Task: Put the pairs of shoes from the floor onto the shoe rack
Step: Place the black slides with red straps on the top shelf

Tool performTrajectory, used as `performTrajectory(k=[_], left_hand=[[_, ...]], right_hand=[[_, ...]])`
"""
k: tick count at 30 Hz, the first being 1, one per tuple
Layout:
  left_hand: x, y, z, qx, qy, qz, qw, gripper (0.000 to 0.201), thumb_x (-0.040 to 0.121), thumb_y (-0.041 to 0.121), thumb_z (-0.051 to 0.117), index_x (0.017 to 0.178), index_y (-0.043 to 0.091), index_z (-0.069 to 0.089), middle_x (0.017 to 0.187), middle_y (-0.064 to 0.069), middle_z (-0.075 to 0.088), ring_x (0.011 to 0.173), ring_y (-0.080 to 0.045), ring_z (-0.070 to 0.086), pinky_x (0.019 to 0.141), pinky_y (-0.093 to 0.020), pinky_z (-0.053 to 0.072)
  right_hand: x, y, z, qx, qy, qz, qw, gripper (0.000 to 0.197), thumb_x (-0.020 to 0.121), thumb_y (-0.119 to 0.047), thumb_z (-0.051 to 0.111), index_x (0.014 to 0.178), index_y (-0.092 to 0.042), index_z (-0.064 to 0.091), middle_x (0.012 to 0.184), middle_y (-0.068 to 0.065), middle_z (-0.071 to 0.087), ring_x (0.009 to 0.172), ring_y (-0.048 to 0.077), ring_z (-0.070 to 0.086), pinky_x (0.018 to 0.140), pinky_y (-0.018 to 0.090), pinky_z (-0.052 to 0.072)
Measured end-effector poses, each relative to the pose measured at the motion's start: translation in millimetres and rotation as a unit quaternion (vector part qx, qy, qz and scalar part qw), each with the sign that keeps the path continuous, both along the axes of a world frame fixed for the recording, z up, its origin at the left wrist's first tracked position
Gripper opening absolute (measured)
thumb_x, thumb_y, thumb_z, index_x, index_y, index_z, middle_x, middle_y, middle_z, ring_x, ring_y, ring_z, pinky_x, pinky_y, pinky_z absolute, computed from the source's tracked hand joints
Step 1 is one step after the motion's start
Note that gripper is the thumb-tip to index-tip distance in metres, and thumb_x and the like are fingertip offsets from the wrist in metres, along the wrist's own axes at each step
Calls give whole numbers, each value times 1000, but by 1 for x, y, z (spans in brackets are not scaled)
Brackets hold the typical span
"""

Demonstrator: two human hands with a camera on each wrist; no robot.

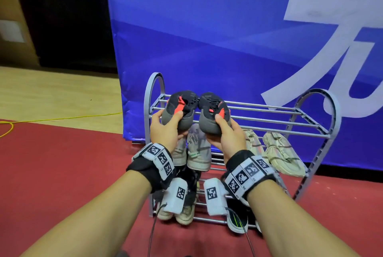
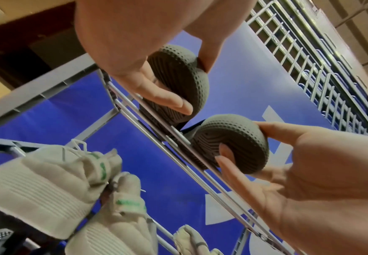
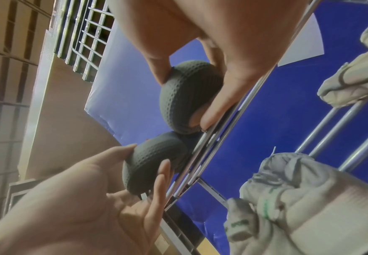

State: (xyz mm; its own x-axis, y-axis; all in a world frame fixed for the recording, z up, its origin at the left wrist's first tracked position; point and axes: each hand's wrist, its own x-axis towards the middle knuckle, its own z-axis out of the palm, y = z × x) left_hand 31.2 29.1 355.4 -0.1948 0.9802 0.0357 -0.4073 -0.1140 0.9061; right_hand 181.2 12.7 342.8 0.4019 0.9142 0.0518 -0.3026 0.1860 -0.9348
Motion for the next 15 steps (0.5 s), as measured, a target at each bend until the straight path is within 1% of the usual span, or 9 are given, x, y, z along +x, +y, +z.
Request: performTrajectory(k=[1,3,5,8,10,11,12,13,15], left_hand=[[-4,4,0,-2,-10,5,1000,47,85,15,73,128,13,53,98,-1,68,80,-21,73,60,-34,62],[-12,15,-2,-14,-32,9,999,45,85,16,73,127,16,58,108,-10,69,86,-27,73,56,-32,61],[-16,23,-3,-21,-49,12,999,42,84,18,74,124,18,61,114,-14,68,89,-32,73,53,-29,58],[-18,29,-6,-4,-44,5,999,39,84,27,75,121,20,63,110,-12,71,76,-25,75,56,-28,58],[-19,31,-8,0,-20,-8,1000,26,85,35,74,108,30,63,103,-8,71,74,-27,74,56,-29,57],[-19,31,-8,-4,-3,-15,1000,22,86,39,71,103,35,59,99,-6,71,72,-30,74,56,-29,57],[-20,33,-9,-11,15,-21,1000,24,87,44,68,105,37,55,96,-4,71,70,-33,73,55,-30,57],[-20,33,-10,-16,34,-27,999,31,87,47,65,112,37,51,95,-3,71,67,-34,73,54,-30,56],[-20,35,-11,-16,60,-27,998,41,88,43,64,124,34,45,92,-5,70,61,-32,72,50,-29,56]], right_hand=[[-4,4,1,0,7,6,1000,28,88,-27,69,113,-15,67,106,11,74,95,27,73,72,39,61],[-15,11,4,0,25,14,1000,30,89,-27,69,116,-14,66,110,12,73,97,29,72,67,36,61],[-25,19,5,-1,24,16,1000,30,89,-27,69,116,-14,66,112,12,72,99,29,71,69,37,62],[-33,25,5,3,16,14,1000,30,90,-28,68,117,-15,65,110,11,72,98,26,72,71,37,62],[-34,27,2,3,15,16,1000,33,89,-31,68,119,-18,64,110,8,72,98,26,72,72,38,62],[-34,28,0,0,9,17,1000,35,87,-34,69,120,-21,63,111,6,72,97,27,72,71,39,62],[-34,28,-1,-6,-3,17,1000,38,85,-37,70,120,-25,62,111,3,72,96,27,72,70,38,62],[-34,28,-2,-10,-16,15,1000,39,84,-37,70,120,-26,60,112,2,72,96,27,73,68,37,61],[-34,27,-3,0,-20,9,1000,37,84,-30,71,119,-24,59,112,3,71,96,26,72,69,37,61]])
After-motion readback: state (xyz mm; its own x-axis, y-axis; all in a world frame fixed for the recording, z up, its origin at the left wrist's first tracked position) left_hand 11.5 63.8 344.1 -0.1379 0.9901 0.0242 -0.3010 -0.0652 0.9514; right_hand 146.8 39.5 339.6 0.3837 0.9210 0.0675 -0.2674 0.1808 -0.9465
